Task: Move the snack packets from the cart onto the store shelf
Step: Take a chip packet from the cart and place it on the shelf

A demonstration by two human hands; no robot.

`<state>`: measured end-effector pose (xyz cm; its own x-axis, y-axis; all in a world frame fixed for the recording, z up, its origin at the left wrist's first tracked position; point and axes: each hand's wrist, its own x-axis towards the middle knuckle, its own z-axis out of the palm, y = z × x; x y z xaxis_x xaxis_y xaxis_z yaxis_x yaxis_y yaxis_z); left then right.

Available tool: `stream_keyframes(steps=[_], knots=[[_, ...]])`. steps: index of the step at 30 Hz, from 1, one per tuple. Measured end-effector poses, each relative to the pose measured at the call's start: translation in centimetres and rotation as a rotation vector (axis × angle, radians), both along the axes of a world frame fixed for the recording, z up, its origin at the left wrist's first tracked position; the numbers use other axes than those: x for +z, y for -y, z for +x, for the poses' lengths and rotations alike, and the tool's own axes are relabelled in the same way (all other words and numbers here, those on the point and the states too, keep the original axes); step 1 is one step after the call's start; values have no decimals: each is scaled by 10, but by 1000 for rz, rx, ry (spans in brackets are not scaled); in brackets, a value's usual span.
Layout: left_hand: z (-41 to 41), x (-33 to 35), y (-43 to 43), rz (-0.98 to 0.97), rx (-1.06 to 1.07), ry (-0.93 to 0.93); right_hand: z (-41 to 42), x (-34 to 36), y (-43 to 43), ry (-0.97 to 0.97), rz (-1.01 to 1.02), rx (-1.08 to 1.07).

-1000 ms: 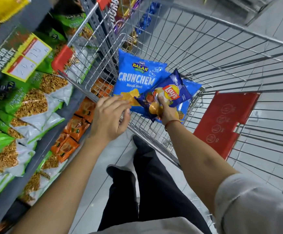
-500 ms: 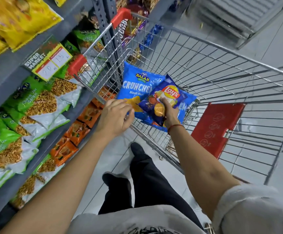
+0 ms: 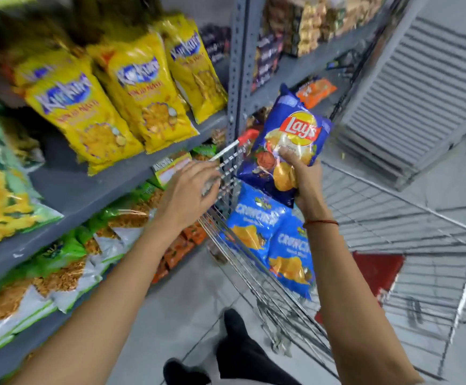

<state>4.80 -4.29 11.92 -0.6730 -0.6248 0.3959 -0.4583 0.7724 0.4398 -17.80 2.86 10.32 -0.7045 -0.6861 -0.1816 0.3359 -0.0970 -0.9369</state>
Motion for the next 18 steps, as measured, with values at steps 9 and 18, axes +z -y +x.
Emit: stream_keyframes(steps=[9,18], knots=[[133,182,9,-497,359,-284,115,199,59,-235,-479,254],[304,267,-13,-685,848,-180,275,312,93,-233,-743,528]])
